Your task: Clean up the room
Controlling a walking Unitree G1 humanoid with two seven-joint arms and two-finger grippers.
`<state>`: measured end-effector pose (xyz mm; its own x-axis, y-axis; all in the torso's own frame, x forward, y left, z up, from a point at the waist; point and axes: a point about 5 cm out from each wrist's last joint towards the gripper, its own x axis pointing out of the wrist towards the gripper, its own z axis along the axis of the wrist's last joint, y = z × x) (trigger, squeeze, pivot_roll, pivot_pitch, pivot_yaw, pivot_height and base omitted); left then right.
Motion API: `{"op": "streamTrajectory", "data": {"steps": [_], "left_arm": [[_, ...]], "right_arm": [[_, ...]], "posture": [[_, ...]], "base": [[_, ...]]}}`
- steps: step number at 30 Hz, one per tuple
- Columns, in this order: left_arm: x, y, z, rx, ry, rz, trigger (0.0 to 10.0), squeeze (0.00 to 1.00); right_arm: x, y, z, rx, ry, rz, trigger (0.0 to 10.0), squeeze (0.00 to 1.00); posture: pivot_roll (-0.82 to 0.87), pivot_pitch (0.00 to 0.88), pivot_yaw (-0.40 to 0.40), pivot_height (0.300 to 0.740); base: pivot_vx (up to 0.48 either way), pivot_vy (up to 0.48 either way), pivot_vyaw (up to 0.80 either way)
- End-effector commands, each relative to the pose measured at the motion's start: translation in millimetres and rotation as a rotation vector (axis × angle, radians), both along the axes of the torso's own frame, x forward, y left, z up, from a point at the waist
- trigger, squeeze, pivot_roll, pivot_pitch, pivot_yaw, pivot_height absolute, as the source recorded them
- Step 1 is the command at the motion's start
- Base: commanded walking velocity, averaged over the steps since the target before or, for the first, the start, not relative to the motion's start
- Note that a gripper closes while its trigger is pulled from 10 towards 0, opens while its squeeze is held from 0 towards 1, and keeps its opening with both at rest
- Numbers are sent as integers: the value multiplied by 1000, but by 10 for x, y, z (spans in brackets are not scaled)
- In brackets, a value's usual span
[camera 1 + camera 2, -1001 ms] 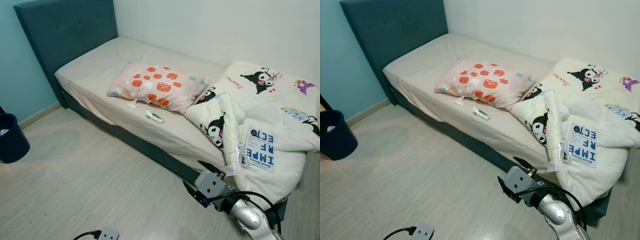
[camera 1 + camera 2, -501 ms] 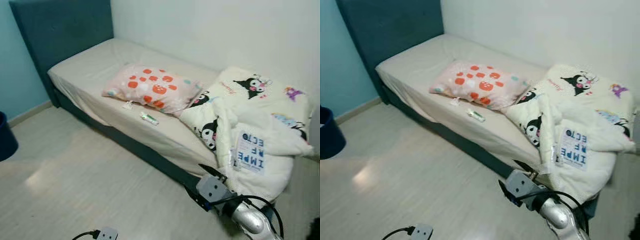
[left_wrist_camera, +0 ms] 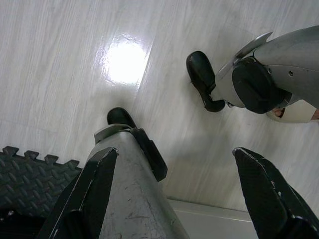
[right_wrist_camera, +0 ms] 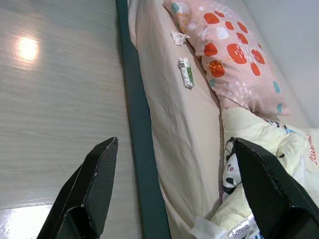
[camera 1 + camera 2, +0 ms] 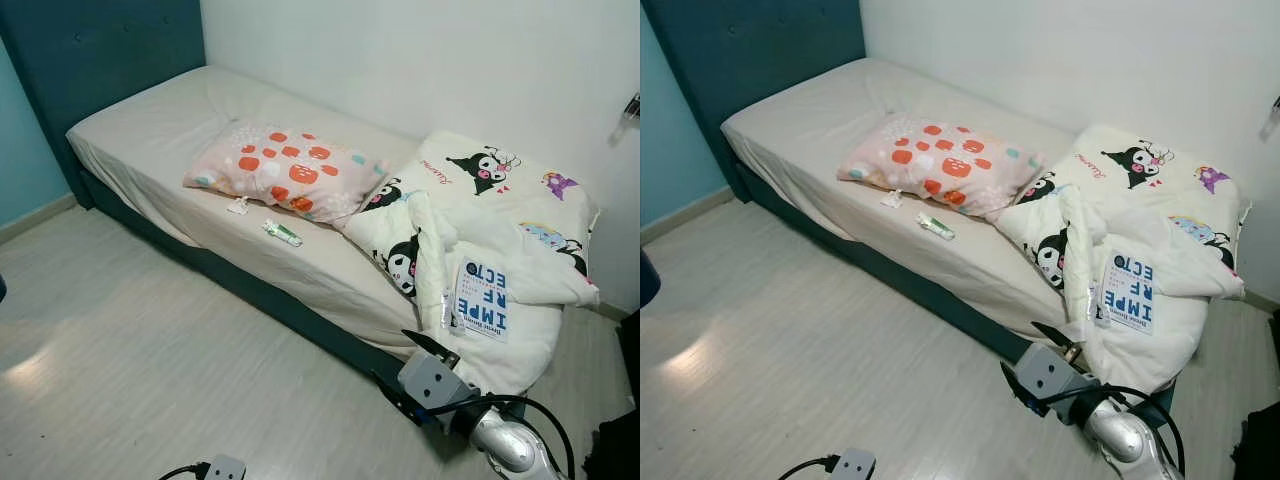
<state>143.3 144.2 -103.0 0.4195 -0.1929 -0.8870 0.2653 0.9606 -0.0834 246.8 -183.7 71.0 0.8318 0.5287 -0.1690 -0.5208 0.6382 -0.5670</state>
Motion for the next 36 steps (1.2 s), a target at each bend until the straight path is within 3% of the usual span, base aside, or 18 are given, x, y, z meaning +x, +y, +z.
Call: {"op": "streamTrajectory", "data": {"steps": [1, 7, 8, 13, 17, 19, 24, 30, 32, 33, 35, 36], "left_arm": [[-252, 23, -88, 13, 97, 16, 10000, 0], [-233, 36, -82, 15, 92, 11, 10000, 0], [-221, 63, -78, 22, 94, -7, 10000, 0], [-210, 89, -73, 40, 98, -62, 10000, 0], [-200, 96, -71, 31, 77, 20, 10000, 0], [-197, 97, -70, 33, 77, 12, 10000, 0], [-195, 105, -70, 38, 86, 8, 10000, 0], [-187, 106, -68, 36, 86, 11, 10000, 0], [-180, 119, -65, 27, 78, 50, 10000, 0], [-180, 119, -65, 27, 78, 50, 10000, 0], [-173, 149, -61, 22, 61, 107, 10000, 0], [-173, 149, -61, 22, 61, 107, 10000, 0]], "right_arm": [[-7, -6, -3, 8, 0, 0, 10000, 0], [11, 12, 6, 9, -1, 0, 10000, 0], [25, 54, 9, 10, -3, 2, 10000, 0], [35, 99, 5, 12, -4, 3, 10000, 0], [53, 107, 0, 15, 0, 2, 10000, 0], [29, 165, -5, -38, -20, 36, 10000, 0], [65, 151, -38, -3, 15, 1, 10000, 0], [83, 117, -17, -49, -27, -42, 10000, 0], [160, -27, -61, 143, 66, -225, 10000, 0], [160, -27, -61, 143, 66, -225, 10000, 0], [331, -277, -169, 373, 174, -493, 10000, 0], [331, -277, -169, 373, 174, -493, 10000, 0]], "posture": [[-241, 101, -105, 740], [-237, 107, -88, 740], [-264, 115, -57, 740], [-236, 116, -60, 740], [-202, 120, -71, 740], [-205, 118, -75, 740], [-221, 110, -71, 740], [-217, 99, -77, 740], [-208, 93, -79, 740], [-208, 93, -79, 740], [-206, 75, -75, 740], [-206, 75, -75, 740]], "base": [[0, 0, 0], [0, 0, 0], [0, 0, 0], [0, 0, 0], [0, 0, 0], [0, 0, 0], [0, 0, 0], [0, 0, 0], [0, 0, 0], [0, 0, 0], [0, 0, 0], [0, 0, 0]]}}
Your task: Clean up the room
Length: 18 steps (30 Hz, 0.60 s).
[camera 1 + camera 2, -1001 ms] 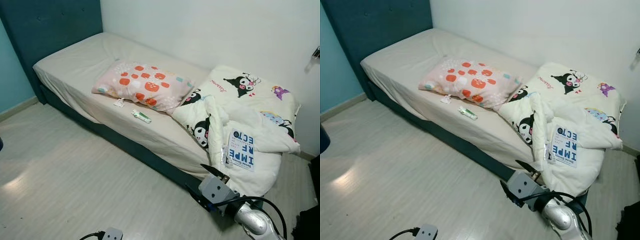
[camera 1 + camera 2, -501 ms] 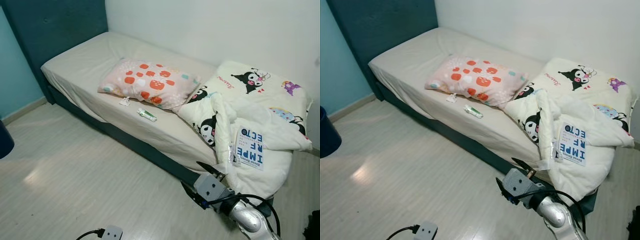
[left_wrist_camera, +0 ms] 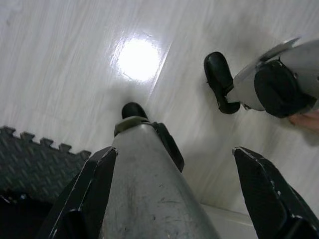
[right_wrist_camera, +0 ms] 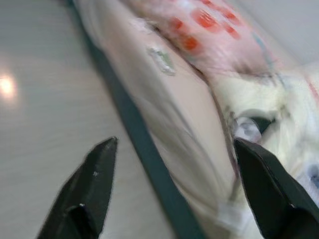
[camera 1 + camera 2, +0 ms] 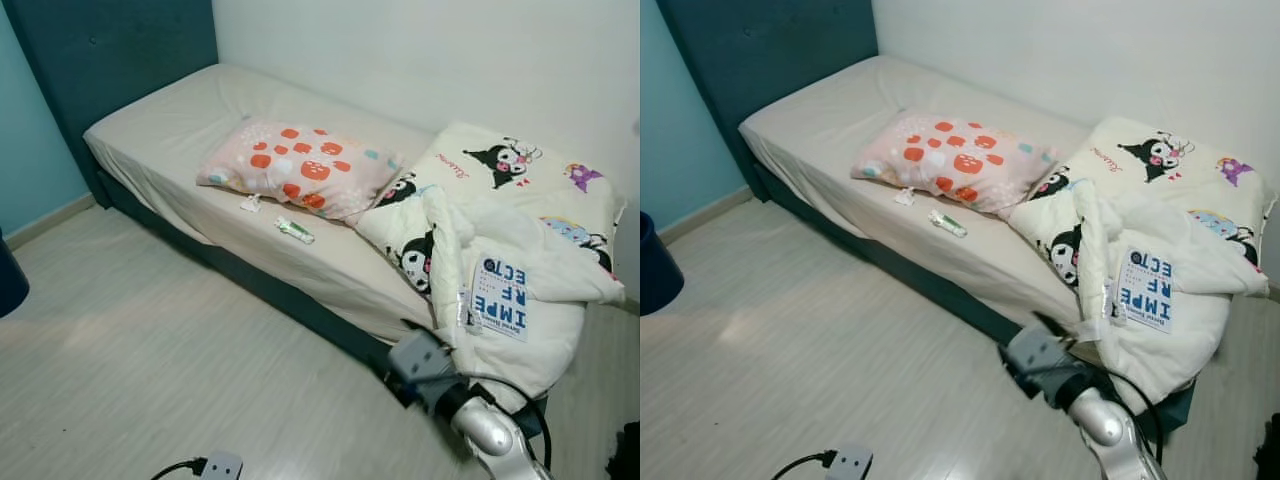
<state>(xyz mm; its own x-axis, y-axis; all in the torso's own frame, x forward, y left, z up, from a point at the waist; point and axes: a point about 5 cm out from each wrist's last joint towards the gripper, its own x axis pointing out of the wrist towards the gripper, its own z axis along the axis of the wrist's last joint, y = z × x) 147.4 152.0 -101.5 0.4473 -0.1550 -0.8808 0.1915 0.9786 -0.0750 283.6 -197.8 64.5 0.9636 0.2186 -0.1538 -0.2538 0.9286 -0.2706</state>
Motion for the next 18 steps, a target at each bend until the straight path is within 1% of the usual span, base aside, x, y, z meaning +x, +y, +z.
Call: {"op": "streamTrajectory", "data": {"steps": [1, 2, 3, 4, 5, 6, 7, 8, 9, 11, 12, 13, 15, 17, 18], "left_arm": [[-215, 84, -75, 14, 72, 54, 10000, 0], [-215, 84, -75, 14, 72, 54, 10000, 0], [-218, 101, -75, 17, 64, 82, 10000, 0], [-218, 101, -75, 17, 64, 82, 10000, 0], [-220, 117, -73, 19, 50, 114, 10000, 0], [-223, 140, -69, 22, 22, 173, 10000, 0], [-223, 140, -69, 22, 22, 173, 10000, 0], [-222, 146, -66, 18, 8, 212, 10000, 0], [-222, 150, -65, 15, 1, 236, 10000, 0], [-223, 152, -64, 13, -3, 250, 10000, 0], [-211, 156, -57, -3, -21, 295, 10000, 0], [-211, 156, -57, -3, -21, 295, 10000, 0], [-192, 154, -46, -43, -40, 349, 10000, 0], [-201, 161, -50, -63, -33, 398, 10000, 0], [-201, 161, -50, -63, -33, 398, 10000, 0]], "right_arm": [[17, -198, -167, 130, 112, -174, 10000, 0], [17, -198, -167, 130, 112, -174, 10000, 0], [45, -228, -275, 129, 182, -237, 10000, 0], [45, -228, -275, 129, 182, -237, 10000, 0], [31, -155, -424, 170, 270, -241, 10000, 0], [-51, 37, -662, 239, 407, -192, 10000, 0], [-51, 37, -662, 239, 407, -192, 10000, 0], [-108, 102, -768, 231, 464, -190, 10000, 0], [-143, 127, -826, 211, 496, -197, 10000, 0], [-163, 134, -856, 195, 512, -204, 10000, 0], [-220, 73, -925, 114, 552, -237, 10000, 0], [-220, 73, -925, 114, 552, -237, 10000, 0], [-318, -36, -1018, 71, 614, -313, 10000, 0], [-364, -80, -1061, 85, 645, -373, 10000, 0], [-364, -80, -1061, 85, 645, -373, 10000, 0]], "posture": [[-206, 75, -75, 740], [-206, 75, -75, 740], [-195, 73, -79, 740], [-195, 73, -79, 740], [-176, 72, -85, 740], [-139, 83, -97, 740], [-139, 83, -97, 740], [-129, 83, -103, 740], [-129, 83, -103, 740], [-120, 85, -107, 740], [-111, 99, -117, 740], [-111, 99, -117, 740], [-110, 99, -119, 740], [-102, 102, -121, 740], [-102, 102, -121, 740]], "base": [[0, 0, 0], [0, 0, 0], [0, 0, 0], [0, 0, 0], [0, 0, 0], [0, 0, 0], [0, 0, 0], [0, 0, 0], [0, 0, 0], [0, 0, 0], [0, 0, 0], [0, 0, 0], [0, 0, 0], [0, 0, 0], [0, 0, 0]]}}
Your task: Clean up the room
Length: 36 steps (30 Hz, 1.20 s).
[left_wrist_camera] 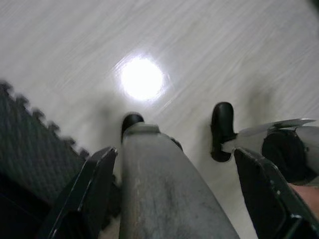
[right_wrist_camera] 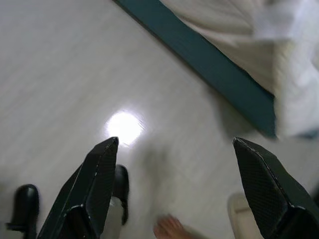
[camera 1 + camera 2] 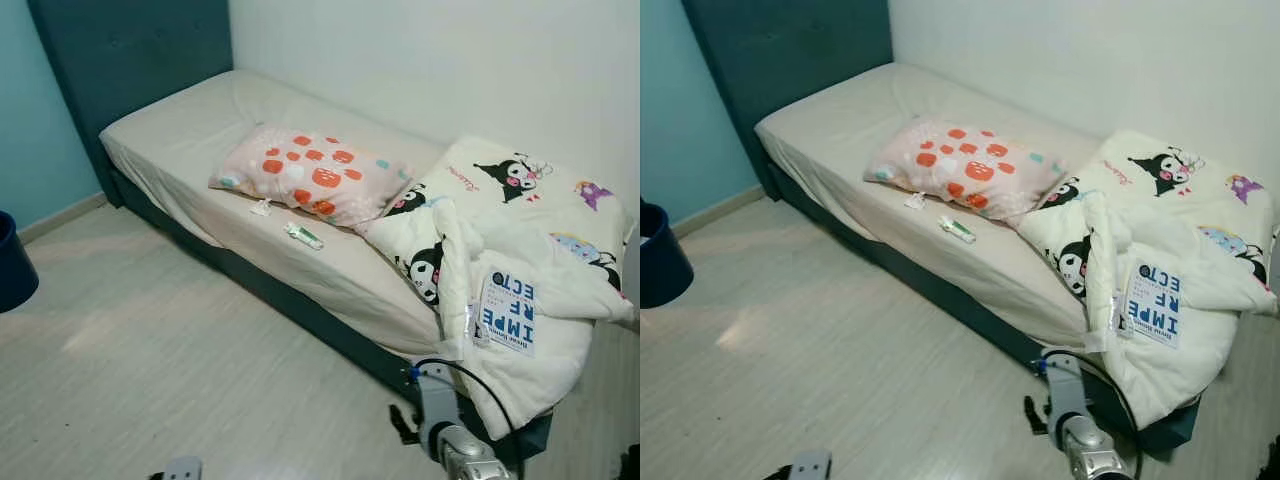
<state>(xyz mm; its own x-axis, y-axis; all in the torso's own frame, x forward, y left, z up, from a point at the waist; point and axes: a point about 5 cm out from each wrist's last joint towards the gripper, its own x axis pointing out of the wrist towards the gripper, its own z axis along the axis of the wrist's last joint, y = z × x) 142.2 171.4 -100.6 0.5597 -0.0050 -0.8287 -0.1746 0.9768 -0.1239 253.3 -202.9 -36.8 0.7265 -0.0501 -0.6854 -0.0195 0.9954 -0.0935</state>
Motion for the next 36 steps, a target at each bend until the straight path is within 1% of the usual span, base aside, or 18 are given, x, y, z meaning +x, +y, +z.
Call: {"op": "streamTrajectory", "data": {"steps": [1, 5, 9, 10, 11, 12, 13, 14, 15, 16, 18, 22, 28, 30, 32, 33, 35, 36], "left_arm": [[-152, -14, -59, -19, 57, 36, 10000, 0], [-146, 10, -54, -7, 51, 37, 10000, 0], [-139, 22, -48, -10, 39, 57, 10000, 0], [-118, 26, -37, -17, 16, 61, 10000, 0], [179, 122, 86, -14, -74, 63, 10000, 0], [395, 191, 193, -11, -140, 63, 10000, 0], [395, 191, 193, -11, -140, 63, 10000, 0], [605, 240, 307, -2, -194, 49, 10000, 0], [736, 260, 384, 7, -224, 33, 10000, 0], [736, 260, 384, 7, -224, 33, 10000, 0], [815, 240, 428, 13, -238, 9, 10000, 0], [797, 196, 407, 8, -224, -15, 10000, 0], [684, 172, 334, 2, -184, -26, 10000, 0], [552, 200, 263, 5, -140, -25, 10000, 0], [552, 200, 263, 5, -140, -25, 10000, 0], [434, 240, 206, 14, -98, -29, 10000, 0], [434, 240, 206, 14, -98, -29, 10000, 0], [400, 254, 191, 18, -85, -32, 10000, 0]], "right_arm": [[-82, 1, -78, 24, 50, -44, 10000, 0], [-145, 62, -143, 98, 96, -67, 10000, 0], [-174, 60, -165, 112, 103, -93, 10000, 0], [-210, 45, -188, 113, 108, -114, 10000, 0], [-241, 39, -207, 114, 110, -129, 10000, 0], [-261, 36, -219, 114, 111, -137, 10000, 0], [-261, 36, -219, 114, 111, -137, 10000, 0], [-267, 39, -222, 125, 104, -151, 10000, 0], [-260, 46, -218, 131, 95, -153, 10000, 0], [-260, 46, -218, 131, 95, -153, 10000, 0], [-249, 51, -211, 134, 84, -154, 10000, 0], [-247, 48, -209, 126, 81, -148, 10000, 0], [-248, 41, -208, 117, 78, -147, 10000, 0], [-235, 34, -197, 106, 67, -138, 10000, 0], [-235, 34, -197, 106, 67, -138, 10000, 0], [-192, 37, -168, 91, 52, -117, 10000, 0], [-192, 37, -168, 91, 52, -117, 10000, 0], [-169, 43, -154, 84, 45, -107, 10000, 0]], "posture": [[-101, 101, -117, 740], [-101, 98, -97, 740], [-99, 100, -89, 740], [-86, 102, -87, 740], [-86, 104, -85, 740], [-87, 104, -84, 740], [-87, 104, -84, 740], [-87, 100, -81, 740], [-91, 99, -73, 740], [-91, 99, -73, 740], [-98, 97, -65, 740], [-97, 98, -60, 740], [-91, 100, -58, 740], [-89, 102, -57, 740], [-89, 102, -57, 740], [-87, 102, -57, 740], [-87, 102, -57, 740], [-86, 101, -57, 740]], "base": [[0, 0, 0], [0, 0, 0], [0, 0, 0], [251, 0, 0], [270, 0, 0], [270, 0, 0], [270, 0, 0], [285, 0, 0], [315, 0, 0], [315, 0, 0], [323, 0, 0], [330, 0, 0], [331, 0, 0], [334, 0, 0], [334, 0, 0], [330, 0, 0], [330, 0, 0], [334, 0, 0]]}}
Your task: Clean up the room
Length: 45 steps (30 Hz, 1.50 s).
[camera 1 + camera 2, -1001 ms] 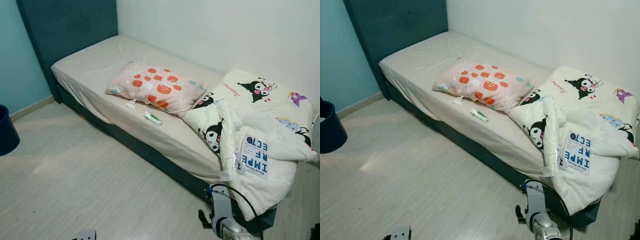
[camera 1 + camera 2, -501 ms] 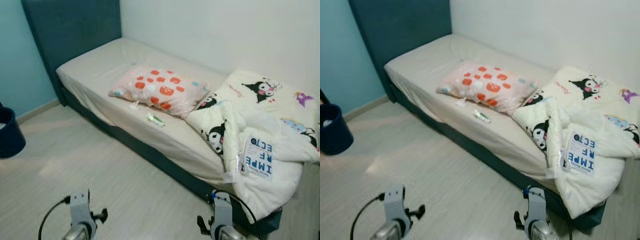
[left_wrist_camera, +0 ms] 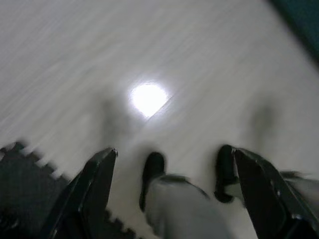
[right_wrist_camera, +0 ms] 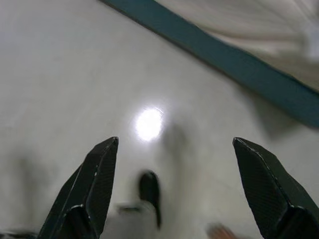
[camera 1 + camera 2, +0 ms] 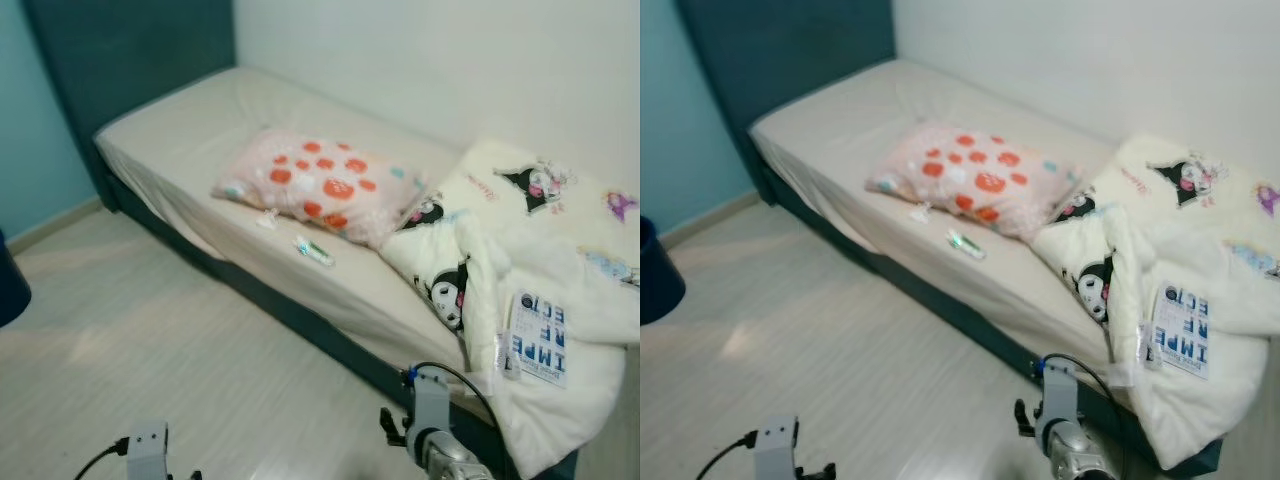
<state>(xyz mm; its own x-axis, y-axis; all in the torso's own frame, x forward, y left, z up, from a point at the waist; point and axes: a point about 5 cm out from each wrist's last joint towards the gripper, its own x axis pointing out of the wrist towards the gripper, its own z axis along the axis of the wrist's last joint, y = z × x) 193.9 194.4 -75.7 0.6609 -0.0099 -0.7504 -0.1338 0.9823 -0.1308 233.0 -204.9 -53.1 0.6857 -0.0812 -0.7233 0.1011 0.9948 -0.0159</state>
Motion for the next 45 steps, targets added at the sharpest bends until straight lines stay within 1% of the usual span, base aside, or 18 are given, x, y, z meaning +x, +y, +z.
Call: {"op": "streamTrajectory", "data": {"steps": [1, 2, 3, 7, 10, 12, 24, 26, 33, 36, 41, 45], "left_arm": [[-150, 37, -72, 9, 53, -7, 10000, 0], [-150, 37, -72, 9, 53, -7, 10000, 0], [-194, 56, -89, 12, 67, -12, 10000, 0], [-206, 60, -94, 13, 70, -15, 10000, 0], [-204, 55, -93, 14, 71, -28, 10000, 0], [-175, 35, -84, 15, 67, -43, 10000, 0], [-149, -1, -76, 10, 60, -59, 10000, 0], [-155, -13, -81, 7, 62, -62, 10000, 0], [-161, -25, -84, 0, 60, -57, 10000, 0], [-144, -28, -76, -3, 52, -55, 10000, 0], [-37, -35, -22, -8, 13, -57, 10000, 0], [3, -34, 1, -9, -4, -56, 10000, 0]], "right_arm": [[60, 75, 26, -1, -10, 28, 10000, 0], [60, 75, 26, -1, -10, 28, 10000, 0], [107, 93, 56, -13, -24, 45, 10000, 0], [136, 100, 76, -20, -34, 54, 10000, 0], [166, 98, 99, -28, -45, 59, 10000, 0], [207, 101, 130, -35, -61, 68, 10000, 0], [242, 115, 155, -52, -71, 90, 10000, 0], [242, 126, 152, -61, -64, 108, 10000, 0], [258, 139, 165, -56, -80, 105, 10000, 0], [267, 139, 172, -64, -82, 109, 10000, 0], [279, 153, 181, -59, -92, 111, 10000, 0], [283, 156, 184, -57, -94, 109, 10000, 0]], "posture": [[-83, 101, -56, 740], [-83, 101, -56, 740], [-81, 99, -56, 740], [-81, 99, -55, 740], [-81, 96, -57, 740], [-82, 91, -59, 740], [-83, 92, -58, 740], [-83, 95, -57, 740], [-80, 100, -59, 740], [-80, 101, -58, 740], [-83, 100, -52, 740], [-84, 98, -49, 740]], "base": [[334, 0, 0], [334, 0, 0], [330, 0, 0], [332, 0, 0], [330, 0, 0], [330, 0, 0], [332, 0, 0], [334, 0, -800], [335, 0, -800], [334, 0, 0], [334, 0, 0], [334, 0, 0]]}}
